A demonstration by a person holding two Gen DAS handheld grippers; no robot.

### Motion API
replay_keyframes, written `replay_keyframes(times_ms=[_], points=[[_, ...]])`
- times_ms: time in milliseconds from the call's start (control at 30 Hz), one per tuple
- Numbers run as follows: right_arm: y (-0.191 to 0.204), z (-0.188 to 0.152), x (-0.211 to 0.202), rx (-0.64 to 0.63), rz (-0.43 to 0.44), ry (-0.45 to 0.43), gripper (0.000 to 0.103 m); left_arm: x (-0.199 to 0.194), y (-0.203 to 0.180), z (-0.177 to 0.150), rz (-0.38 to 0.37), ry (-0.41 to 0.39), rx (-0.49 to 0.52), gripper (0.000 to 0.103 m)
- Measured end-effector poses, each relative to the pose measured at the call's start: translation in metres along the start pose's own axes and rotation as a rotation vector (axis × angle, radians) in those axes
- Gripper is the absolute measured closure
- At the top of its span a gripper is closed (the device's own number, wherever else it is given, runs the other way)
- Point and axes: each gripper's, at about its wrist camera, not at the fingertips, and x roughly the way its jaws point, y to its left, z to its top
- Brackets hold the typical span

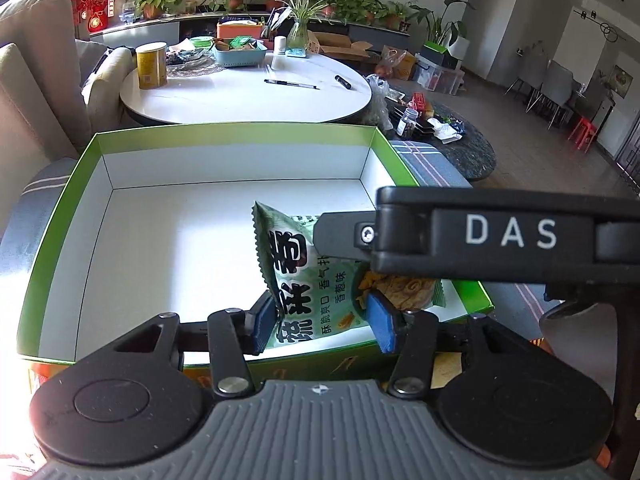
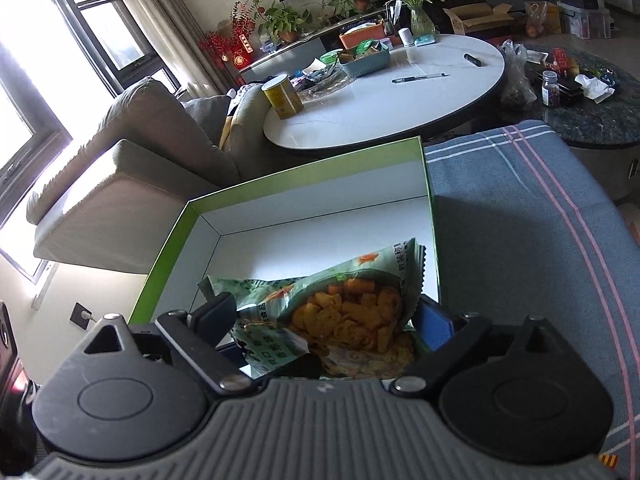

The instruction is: Organize snacks

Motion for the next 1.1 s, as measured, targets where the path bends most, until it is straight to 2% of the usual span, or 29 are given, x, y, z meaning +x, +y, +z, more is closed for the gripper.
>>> replay_keyframes(times_ms=[167, 500, 767, 1100], points=[[-0.003, -0.001, -0.007, 0.017, 0.006, -0.002, 0.022, -0.011, 0.006, -0.004, 0.019, -0.018, -0.03, 0.046], [0.007, -0.01, -0.031, -0.003, 0.001, -0.031, 0.021, -0.051, 0.001, -0.017, 0.05, -0.074, 0.019, 0.044], [0.003, -0.018, -0.061, 0.006, -0.01, -0.067, 0.021, -0.092, 0.012, -0.035, 0.051, -0.123, -0.03, 0.041], [0.0, -0.044, -0.071, -0.024, -0.067, -0.019, 0.021, -0.105, 0.012, -0.069, 0.029, -0.087, -0.066, 0.041]])
